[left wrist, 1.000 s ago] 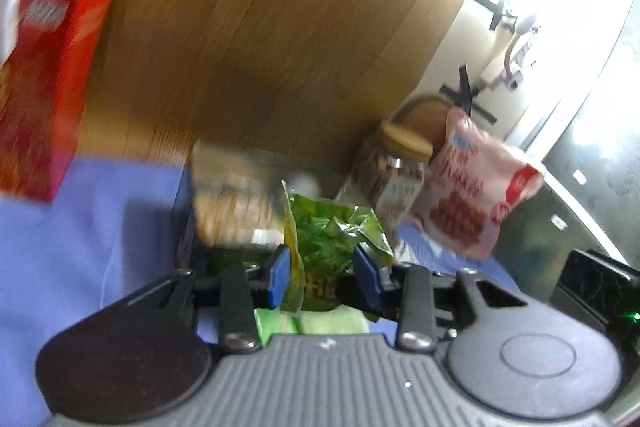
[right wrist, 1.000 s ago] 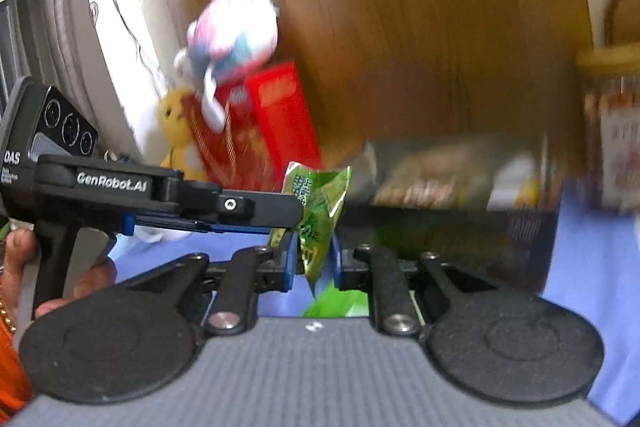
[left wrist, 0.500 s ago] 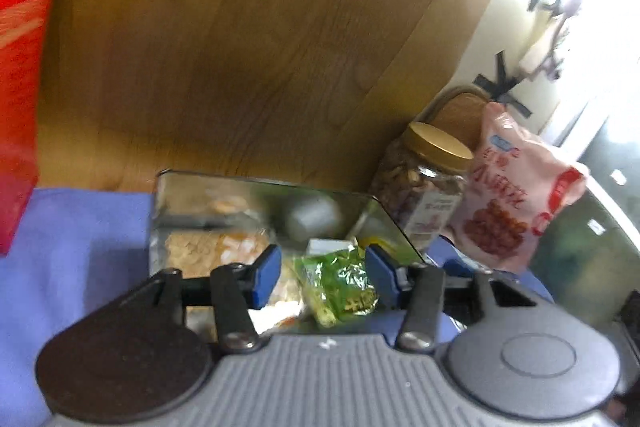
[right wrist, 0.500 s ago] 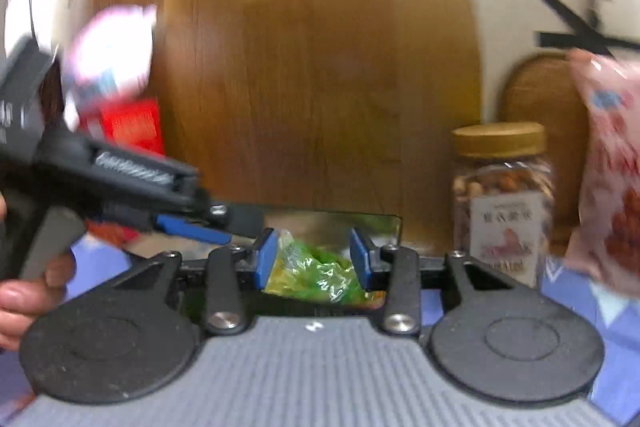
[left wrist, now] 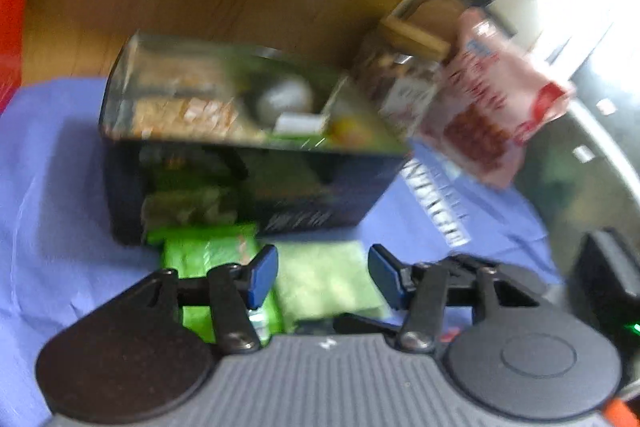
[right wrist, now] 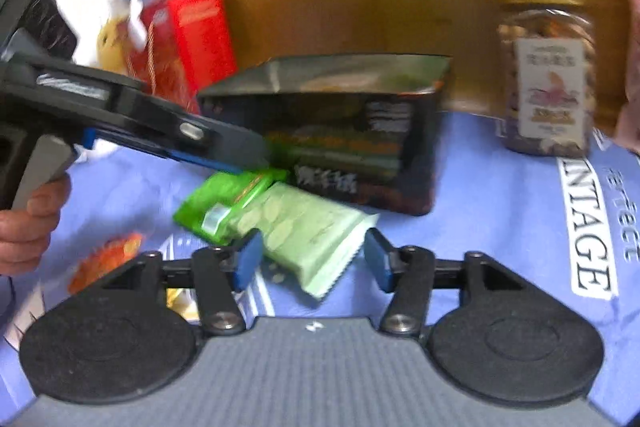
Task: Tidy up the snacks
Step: 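Grasp the pale green wafer packet with the left tool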
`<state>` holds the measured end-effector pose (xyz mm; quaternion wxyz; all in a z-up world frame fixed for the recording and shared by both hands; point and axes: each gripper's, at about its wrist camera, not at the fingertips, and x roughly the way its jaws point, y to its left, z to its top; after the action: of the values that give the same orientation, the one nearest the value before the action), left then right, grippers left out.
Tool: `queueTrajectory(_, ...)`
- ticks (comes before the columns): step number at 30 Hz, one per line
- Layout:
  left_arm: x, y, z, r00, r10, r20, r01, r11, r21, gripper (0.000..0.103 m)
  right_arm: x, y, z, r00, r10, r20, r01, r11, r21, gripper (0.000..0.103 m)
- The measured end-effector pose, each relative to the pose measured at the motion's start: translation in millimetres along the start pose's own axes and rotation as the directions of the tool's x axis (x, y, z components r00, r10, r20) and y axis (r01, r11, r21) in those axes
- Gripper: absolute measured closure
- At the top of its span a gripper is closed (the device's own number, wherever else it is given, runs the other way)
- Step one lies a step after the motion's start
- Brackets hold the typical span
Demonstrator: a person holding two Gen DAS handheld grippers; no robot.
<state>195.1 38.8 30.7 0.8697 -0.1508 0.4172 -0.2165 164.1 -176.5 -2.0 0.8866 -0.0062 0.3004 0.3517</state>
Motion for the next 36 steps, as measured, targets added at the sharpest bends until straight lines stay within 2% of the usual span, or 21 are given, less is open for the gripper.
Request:
queueTrajectory(4, 5.1, -1.9, -4.7, 1.000, 0.015, -0.006, -0.015, 1.000, -0.004, 0.044, 13.3, 11.3, -3.4, 0.998, -0.057, -0.023, 0.055, 0.994, -0.098, 0.045)
queueTrajectory(6, 6.5, -6.6, -6.2, 1.000, 0.016, -0.010, -0.016, 1.000, 0.001, 0.039, 10.9, 7.7, -2.3, 0.998, -0.062, -0.015, 0.061, 0.995, -0.081, 0.048)
queueTrajectory(9, 14.1, -17.9, -7.6, 1.000, 0.013, -0.014, -0.012, 0.999, 0.031, 0.039, 7.5, -4.6, -1.4, 0.997, -0.072, -0.013, 0.071, 0.997, -0.035, 0.053)
queueTrajectory(11, 16.6, -24.4, -11.0, 1.000, 0.018, -0.015, -0.017, 0.999, 0.039, 0.042, 5.4, -9.7, -1.1, 0.998, -0.069, -0.009, 0.069, 0.998, -0.007, 0.072)
queueTrajectory(12, 17.1, -28.1, -11.8, 1.000, 0.024, -0.008, -0.024, 0.999, 0.042, 0.042, 4.3, -10.9, -0.5, 0.998, -0.058, -0.009, 0.058, 0.998, 0.003, 0.077)
queueTrajectory(15, 1.8, -29.8, -8.6, 1.000, -0.015, 0.023, 0.015, 1.000, 0.024, 0.042, -5.8, -8.3, 0.8, 0.998, -0.063, 0.013, 0.063, 0.998, 0.012, 0.078)
queueTrajectory(20, -39.0, -36.0, 5.7, 0.991, -0.051, 0.127, 0.045, 0.998, 0.049, 0.042, -35.3, 7.0, 17.6, 0.989, -0.053, 0.135, 0.056, 0.998, -0.018, 0.078)
queueTrajectory(24, -49.8, -33.4, 33.6, 0.983, -0.030, 0.180, 0.018, 0.997, 0.069, 0.043, -37.9, 11.5, 40.1, 0.974, -0.057, 0.218, 0.066, 0.997, -0.038, 0.078)
queueTrajectory(27, -34.0, -25.8, 61.1, 0.978, 0.014, 0.206, -0.028, 0.997, 0.067, 0.041, -21.4, 5.5, 60.5, 0.968, -0.071, 0.242, 0.081, 0.996, -0.034, 0.077)
queueTrajectory(29, -18.6, -15.0, 76.7, 0.977, 0.051, 0.209, -0.058, 0.998, 0.029, 0.032, -1.3, -4.0, 73.4, 0.965, -0.089, 0.247, 0.099, 0.995, -0.028, 0.073)
queueTrajectory(31, -6.8, -5.0, 84.9, 0.974, 0.100, 0.203, -0.103, 0.995, 0.001, 0.032, 19.1, -11.2, 82.8, 0.961, -0.144, 0.236, 0.150, 0.989, -0.010, 0.062)
queueTrajectory(32, -6.4, -0.6, 85.1, 0.971, 0.123, 0.204, -0.123, 0.992, -0.012, 0.033, 26.4, -13.3, 85.7, 0.958, -0.172, 0.229, 0.178, 0.984, -0.006, 0.062)
queueTrajectory(34, -15.8, 6.0, 79.7, 0.969, 0.101, 0.223, -0.098, 0.995, -0.026, 0.033, 30.1, -14.9, 86.3, 0.954, -0.204, 0.219, 0.211, 0.977, -0.006, 0.062)
queueTrajectory(36, -35.4, 10.3, 66.6, 0.968, 0.056, 0.245, -0.055, 0.998, -0.014, 0.033, 14.5, -15.0, 77.5, 0.951, -0.190, 0.242, 0.196, 0.981, 0.001, 0.062)
